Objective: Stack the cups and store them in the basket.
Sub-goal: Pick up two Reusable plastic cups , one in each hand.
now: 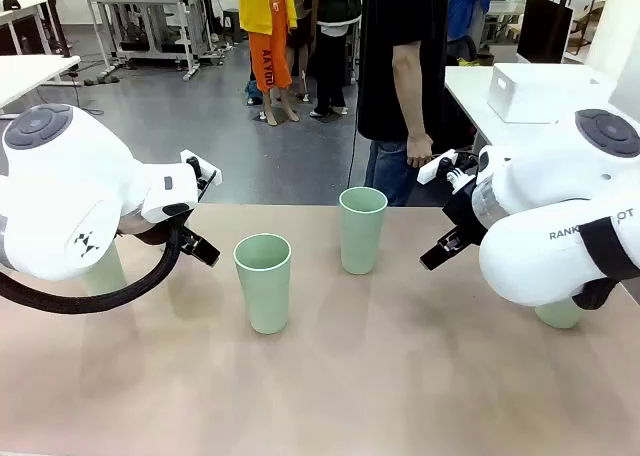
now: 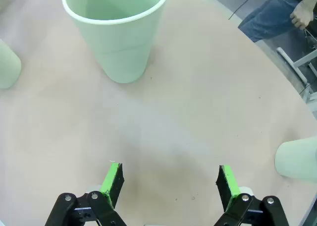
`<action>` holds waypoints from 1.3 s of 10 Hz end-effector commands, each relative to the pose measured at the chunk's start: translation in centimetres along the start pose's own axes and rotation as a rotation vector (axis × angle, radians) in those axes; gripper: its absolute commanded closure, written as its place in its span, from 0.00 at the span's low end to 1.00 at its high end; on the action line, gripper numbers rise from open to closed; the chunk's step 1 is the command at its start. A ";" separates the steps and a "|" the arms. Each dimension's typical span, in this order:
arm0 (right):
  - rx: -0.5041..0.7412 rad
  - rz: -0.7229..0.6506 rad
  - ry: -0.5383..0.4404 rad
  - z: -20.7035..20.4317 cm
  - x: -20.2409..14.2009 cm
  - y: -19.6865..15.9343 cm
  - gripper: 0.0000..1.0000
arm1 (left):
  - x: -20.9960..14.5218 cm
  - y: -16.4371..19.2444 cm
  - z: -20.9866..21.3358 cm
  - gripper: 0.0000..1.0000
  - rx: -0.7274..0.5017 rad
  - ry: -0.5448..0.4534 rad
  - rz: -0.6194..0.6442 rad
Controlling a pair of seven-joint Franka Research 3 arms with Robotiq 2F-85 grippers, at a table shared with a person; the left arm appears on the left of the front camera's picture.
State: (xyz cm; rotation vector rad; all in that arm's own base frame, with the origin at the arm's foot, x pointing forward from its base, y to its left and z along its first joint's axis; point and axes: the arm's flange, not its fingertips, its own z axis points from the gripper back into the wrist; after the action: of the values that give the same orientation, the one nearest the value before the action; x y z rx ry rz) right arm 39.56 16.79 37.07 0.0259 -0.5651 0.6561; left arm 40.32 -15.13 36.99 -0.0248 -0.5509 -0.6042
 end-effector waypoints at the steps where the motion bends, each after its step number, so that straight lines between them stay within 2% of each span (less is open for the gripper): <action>1: 0.000 0.000 0.000 0.0 0.0 0.0 0.00 | 0.0 0.0 0.0 0.00 0.000 0.000 0.000; 10: 0.000 0.001 0.000 0.0 0.0 0.0 0.00 | 0.0 0.0 0.0 0.00 0.000 0.000 0.001; 13: 0.011 -0.036 -0.065 5.4 2.9 -1.8 0.00 | 2.3 1.1 6.6 0.00 -0.116 -0.077 -0.082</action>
State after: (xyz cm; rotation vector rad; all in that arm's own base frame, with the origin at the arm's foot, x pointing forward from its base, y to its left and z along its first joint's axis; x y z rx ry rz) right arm 40.05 16.62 40.80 0.0322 -0.6176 0.6379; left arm 39.17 -16.51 41.06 -0.0898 -0.5960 -0.6726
